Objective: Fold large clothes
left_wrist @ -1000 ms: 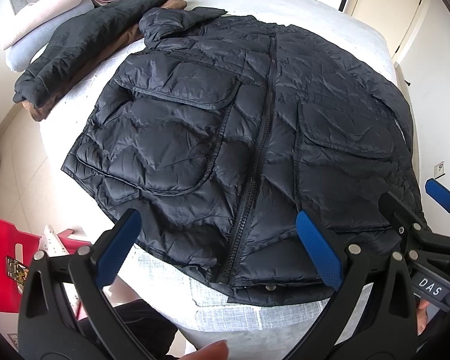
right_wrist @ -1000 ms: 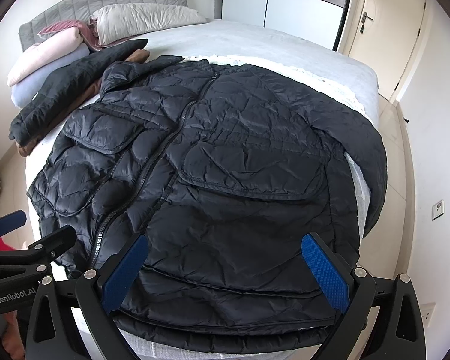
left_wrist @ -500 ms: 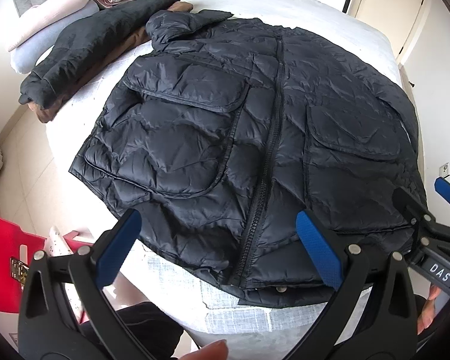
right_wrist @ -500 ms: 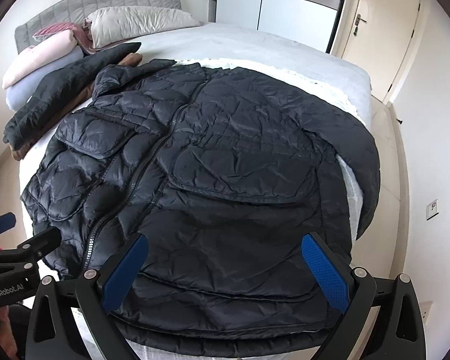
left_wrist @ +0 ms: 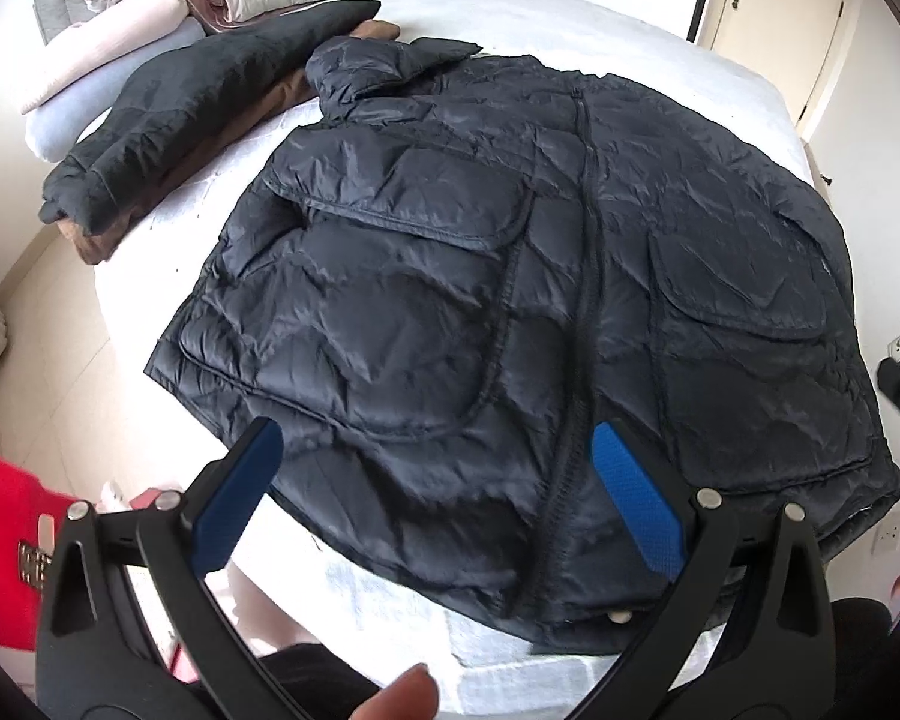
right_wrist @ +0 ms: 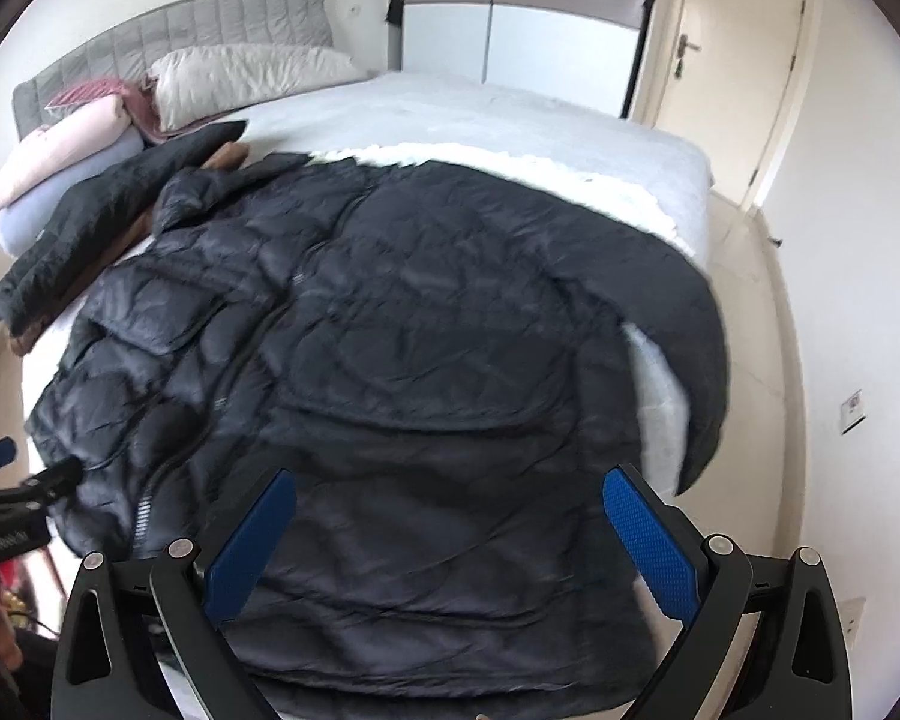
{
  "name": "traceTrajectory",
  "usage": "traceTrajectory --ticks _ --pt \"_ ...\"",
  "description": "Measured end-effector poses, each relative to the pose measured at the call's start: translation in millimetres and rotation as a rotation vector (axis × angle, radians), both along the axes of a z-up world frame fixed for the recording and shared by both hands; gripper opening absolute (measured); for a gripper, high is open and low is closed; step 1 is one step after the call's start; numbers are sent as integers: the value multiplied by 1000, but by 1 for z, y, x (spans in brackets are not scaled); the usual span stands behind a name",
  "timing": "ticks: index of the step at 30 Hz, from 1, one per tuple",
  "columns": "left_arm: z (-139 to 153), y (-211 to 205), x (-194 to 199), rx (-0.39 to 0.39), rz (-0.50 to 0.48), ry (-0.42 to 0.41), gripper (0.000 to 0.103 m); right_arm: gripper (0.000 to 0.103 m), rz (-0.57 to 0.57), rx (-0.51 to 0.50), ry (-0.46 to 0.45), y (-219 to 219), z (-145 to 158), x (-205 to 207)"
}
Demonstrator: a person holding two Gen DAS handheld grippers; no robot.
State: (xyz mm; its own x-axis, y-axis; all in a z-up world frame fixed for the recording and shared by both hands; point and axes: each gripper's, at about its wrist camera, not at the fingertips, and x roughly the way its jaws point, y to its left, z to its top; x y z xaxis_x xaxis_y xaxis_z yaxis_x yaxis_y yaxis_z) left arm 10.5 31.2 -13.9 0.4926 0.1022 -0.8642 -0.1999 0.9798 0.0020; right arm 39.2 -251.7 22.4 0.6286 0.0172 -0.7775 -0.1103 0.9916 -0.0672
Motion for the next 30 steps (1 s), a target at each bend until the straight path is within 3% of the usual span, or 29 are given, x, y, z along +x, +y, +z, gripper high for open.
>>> traceTrajectory --ticks 7,12,15,17,18,22,24,26,27,28,30 --pt "13 42 23 30 -17 -4 103 103 -11 201 119 -46 6 40" --pt "-2 92 51 41 14 3 103 103 1 287 252 -61 -15 76" --pt "-32 137 61 -26 91 -7 97 103 -17 349 318 -73 -48 89" --pt "-57 167 67 -102 113 37 75 103 -29 410 386 -80 -75 96" --pt "-68 181 69 -131 128 54 71 103 -40 449 406 -85 -87 99" --pt "-91 204 65 -234 121 46 66 101 -30 509 366 -89 -99 100" --pt "-89 197 62 -239 53 28 52 92 -6 459 330 -83 -95 97" --pt "-87 187 58 -252 7 41 30 53 -14 356 304 -76 -93 94" --pt "-86 184 56 -256 -6 45 22 41 -17 319 284 -74 -92 92" --pt "-82 179 53 -265 -17 50 16 20 -19 310 264 -76 -89 91" --pt "-73 173 44 -283 -14 71 13 11 -39 315 235 -82 -83 92"
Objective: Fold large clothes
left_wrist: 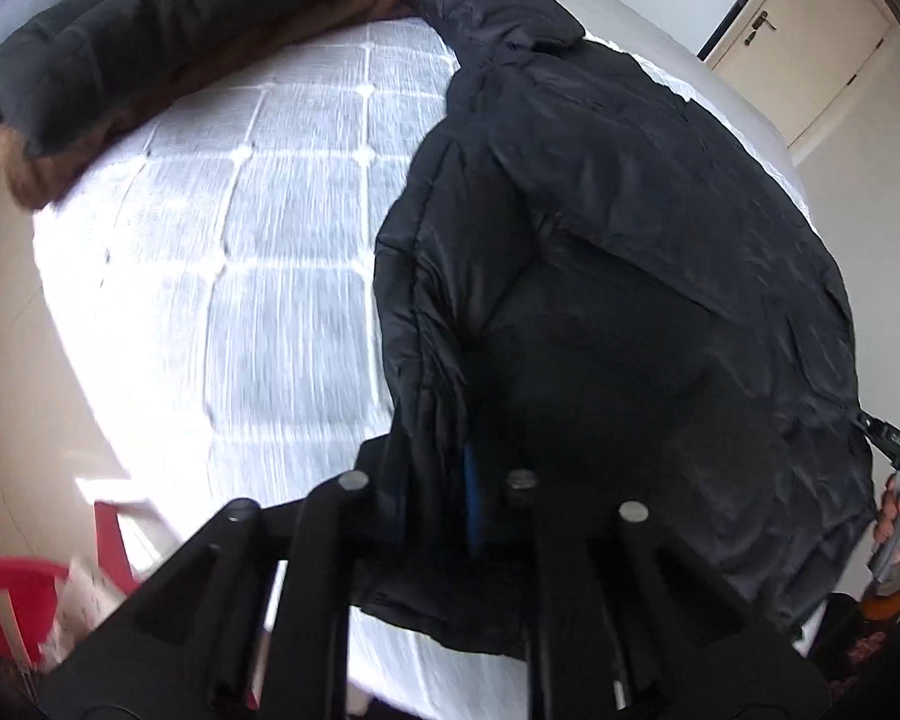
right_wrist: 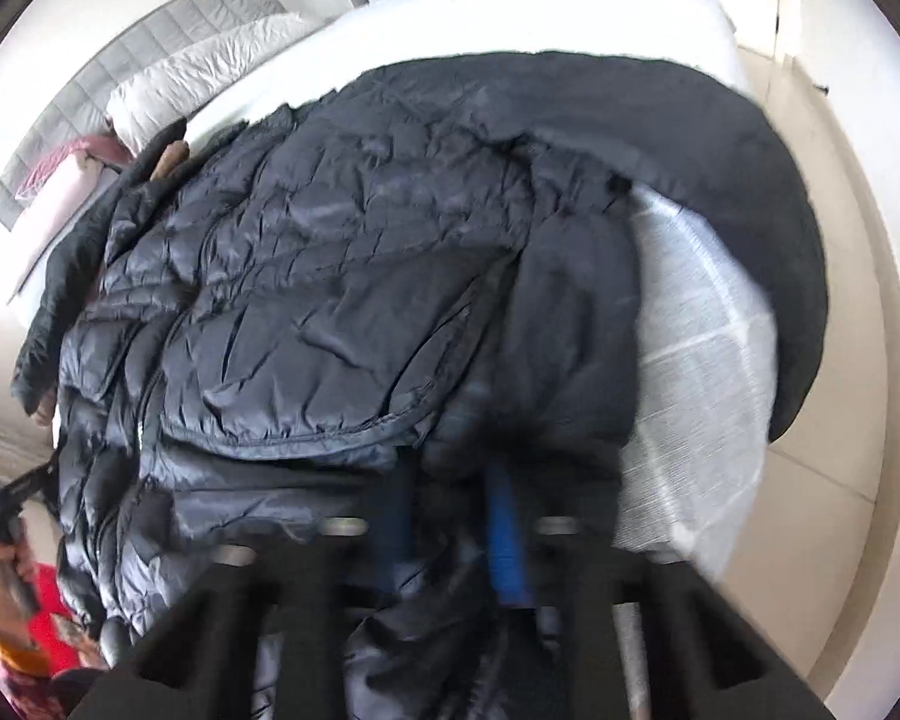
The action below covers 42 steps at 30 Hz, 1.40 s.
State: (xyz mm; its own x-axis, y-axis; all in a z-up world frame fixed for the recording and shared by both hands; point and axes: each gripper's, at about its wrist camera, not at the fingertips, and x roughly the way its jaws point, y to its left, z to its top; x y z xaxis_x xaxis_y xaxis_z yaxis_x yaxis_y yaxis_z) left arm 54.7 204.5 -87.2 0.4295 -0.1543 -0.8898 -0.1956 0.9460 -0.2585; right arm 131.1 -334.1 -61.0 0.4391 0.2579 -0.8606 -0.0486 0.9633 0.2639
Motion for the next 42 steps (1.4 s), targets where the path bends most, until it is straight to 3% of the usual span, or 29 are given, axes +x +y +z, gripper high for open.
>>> traceTrajectory --ticks 7,12,14,18,20,21,23,28,33,37,40,42 --pt "34 -52 -44 -16 -218 -15 13 8 -130 -159 -110 -27 31 15" --pt "10 -88 -57 102 -348 91 14 8 -207 -276 -93 -43 27 31" --pt "-1 -93 -54 132 -360 126 18 8 -207 -225 -49 -51 16 38" --pt "6 -86 -52 135 -312 109 37 13 -209 -160 -22 -62 14 40" --pt "19 -78 -54 148 -275 74 59 28 -225 -135 -42 -64 22 35" --pt "26 -78 -53 162 -254 44 65 34 -232 -112 -60 -63 27 32" --pt "38 -80 -49 195 -220 -12 74 62 -260 -62 -93 -58 38 27" --pt "55 -104 -26 291 -159 -55 75 70 -202 -30 -188 -22 65 16" --pt "61 -129 5 341 -115 -68 75 73 -75 -19 -178 35 79 23" --pt "65 -131 22 309 -96 -55 86 73 -19 -17 -141 75 76 32" --pt "65 -137 51 247 -90 -3 86 73 6 -12 -98 97 65 35" --pt "70 -141 68 261 -74 -2 86 73 31 -20 -81 108 60 36"
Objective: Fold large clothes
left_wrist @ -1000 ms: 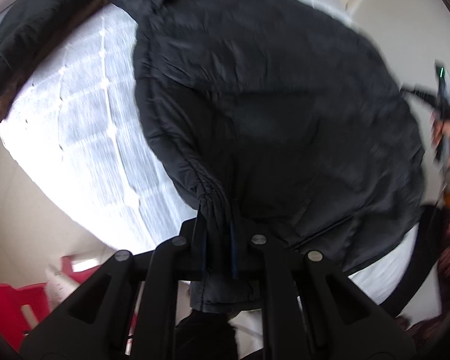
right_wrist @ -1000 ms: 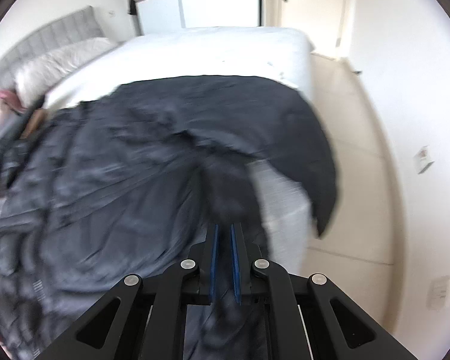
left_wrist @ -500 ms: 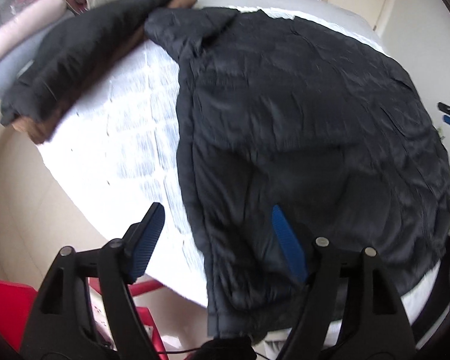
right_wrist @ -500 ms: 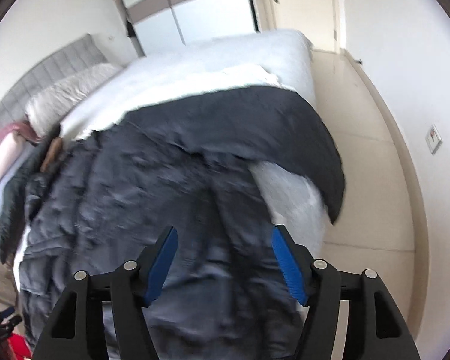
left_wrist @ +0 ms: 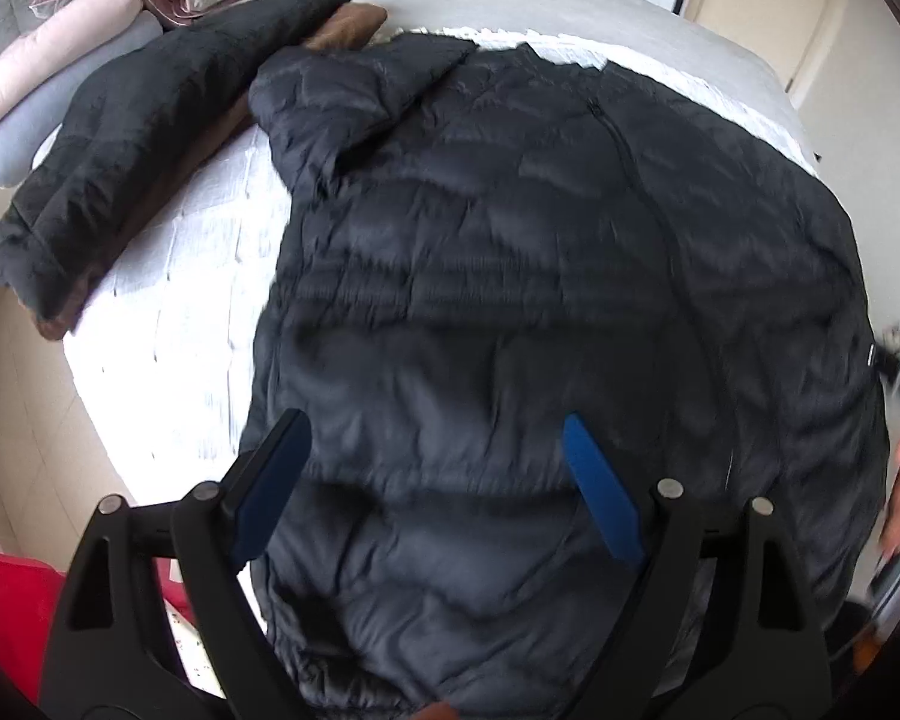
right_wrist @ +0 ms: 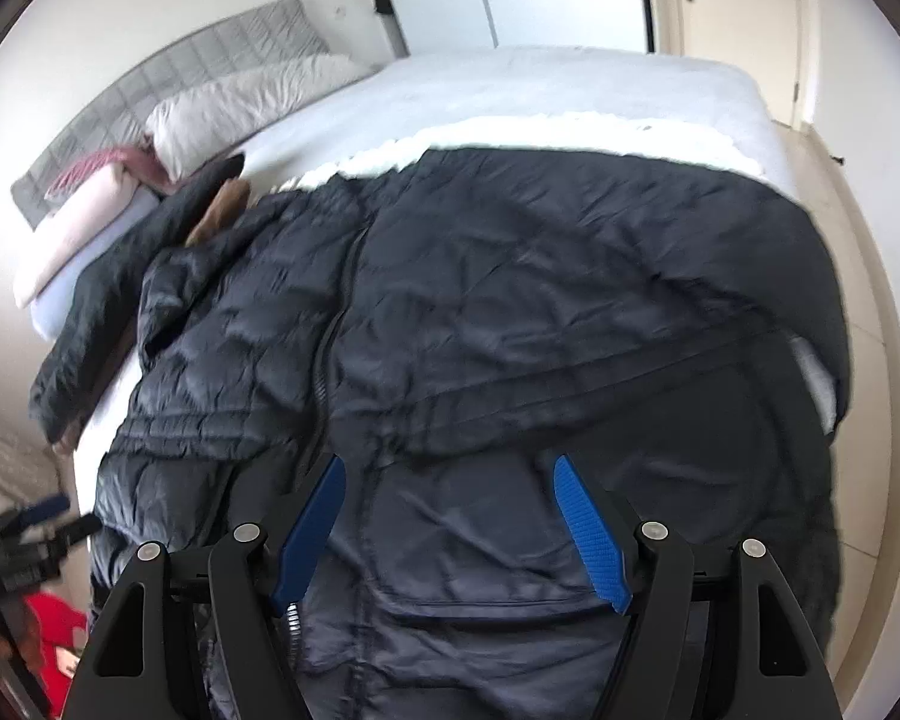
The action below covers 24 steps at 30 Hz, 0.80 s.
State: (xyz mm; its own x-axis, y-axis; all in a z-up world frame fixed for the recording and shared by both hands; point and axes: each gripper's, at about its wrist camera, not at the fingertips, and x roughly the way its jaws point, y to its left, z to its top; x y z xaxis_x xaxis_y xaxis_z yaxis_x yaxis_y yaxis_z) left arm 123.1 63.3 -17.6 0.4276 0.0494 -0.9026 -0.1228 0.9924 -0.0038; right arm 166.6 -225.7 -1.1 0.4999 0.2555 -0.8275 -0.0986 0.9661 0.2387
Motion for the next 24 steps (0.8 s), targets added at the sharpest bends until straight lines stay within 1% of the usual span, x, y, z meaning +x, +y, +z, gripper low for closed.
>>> traceTrajectory --ticks 2,5,8,9,11,13,14,15,16,18,21,22,23,24 --pt "4 -6 22 57 -3 -4 87 73 19 -30 10 7 -4 0" --pt "5 -8 51 123 -12 4 88 73 21 -77 17 11 -11 1" --pt "-4 -5 91 257 -15 44 88 73 7 -61 21 7 -19 1" --pt "-7 -1 109 298 -5 53 88 74 1 -47 23 6 -23 1" --pt "-7 8 131 318 9 43 88 74 -13 -38 28 4 -29 3" --pt "-9 15 161 337 24 11 88 74 -12 -46 21 5 -31 6" --pt "-11 15 173 352 19 -14 88 74 -8 -66 -1 8 -31 8" --pt "-15 13 190 385 1 -46 88 74 -5 -87 -12 11 -33 9" --pt "-19 11 201 413 -9 -56 88 74 2 -110 -20 15 -34 10" --pt "-33 9 229 463 -18 -56 88 74 26 -142 -26 22 -38 12" --pt "-57 15 265 452 3 -34 87 77 45 -220 -33 31 -47 15" --pt "-62 18 273 446 11 -30 82 78 57 -235 -31 33 -50 16" --pt "-67 21 279 444 18 -28 72 79 67 -248 -31 35 -52 17" --pt "-73 25 285 439 26 -29 66 79 76 -261 -30 36 -55 19"
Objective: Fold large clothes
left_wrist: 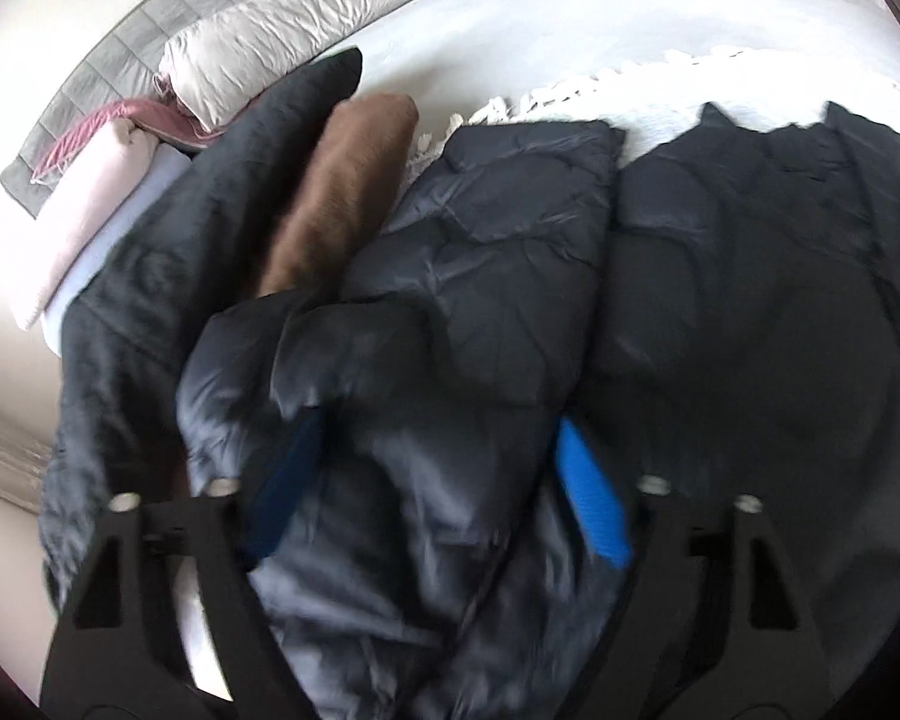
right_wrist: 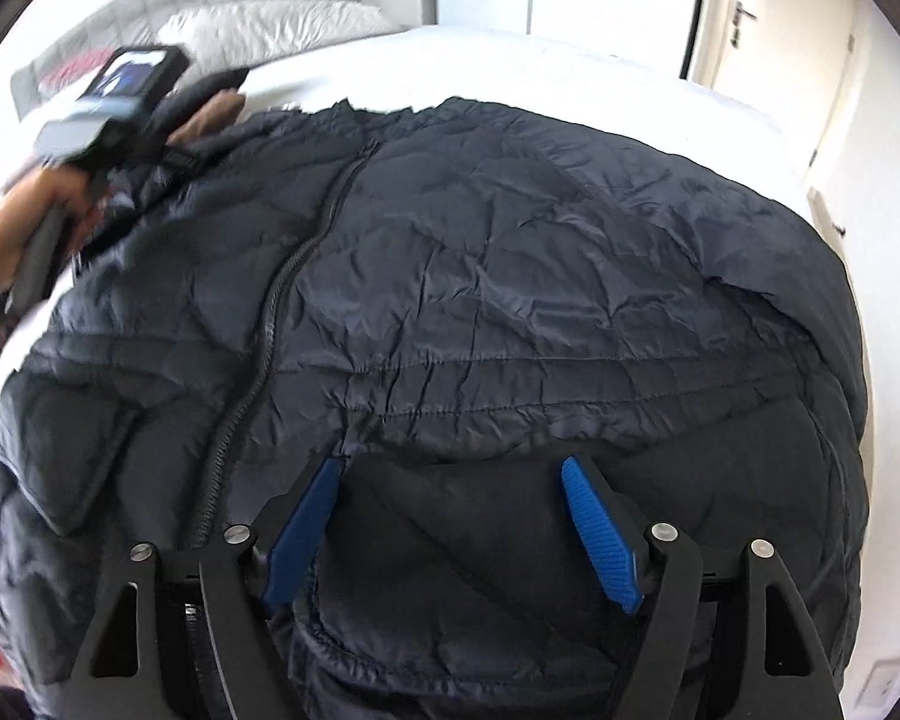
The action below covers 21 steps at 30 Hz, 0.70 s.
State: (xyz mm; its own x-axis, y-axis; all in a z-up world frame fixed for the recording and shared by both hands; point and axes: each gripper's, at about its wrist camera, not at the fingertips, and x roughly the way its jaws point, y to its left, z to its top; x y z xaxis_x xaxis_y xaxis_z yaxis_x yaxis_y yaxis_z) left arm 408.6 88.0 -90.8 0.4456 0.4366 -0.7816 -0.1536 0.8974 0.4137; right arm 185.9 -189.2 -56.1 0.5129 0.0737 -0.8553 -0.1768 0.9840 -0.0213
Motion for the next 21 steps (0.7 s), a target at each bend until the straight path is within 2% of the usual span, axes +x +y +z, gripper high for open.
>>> traceTrajectory --ticks 2,4,9,14,18,21 --pt "-2 6 2 -25 8 -22 24 80 4 -13 4 0 -4 2" --pt "5 9 -2 -46 18 -70 11 81 11 -12 8 -1 -6 4" --pt "54 21 -30 -141 1 -243 7 81 14 -12 7 -1 -6 1" --pt "115 54 -88 -229 35 -407 7 81 6 -17 7 -1 -4 0" --pt "137 94 -136 -308 104 -484 7 81 -1 -13 10 -2 -3 -2" --pt "127 136 -178 -396 208 -501 10 81 -5 -14 11 -3 -3 -2"
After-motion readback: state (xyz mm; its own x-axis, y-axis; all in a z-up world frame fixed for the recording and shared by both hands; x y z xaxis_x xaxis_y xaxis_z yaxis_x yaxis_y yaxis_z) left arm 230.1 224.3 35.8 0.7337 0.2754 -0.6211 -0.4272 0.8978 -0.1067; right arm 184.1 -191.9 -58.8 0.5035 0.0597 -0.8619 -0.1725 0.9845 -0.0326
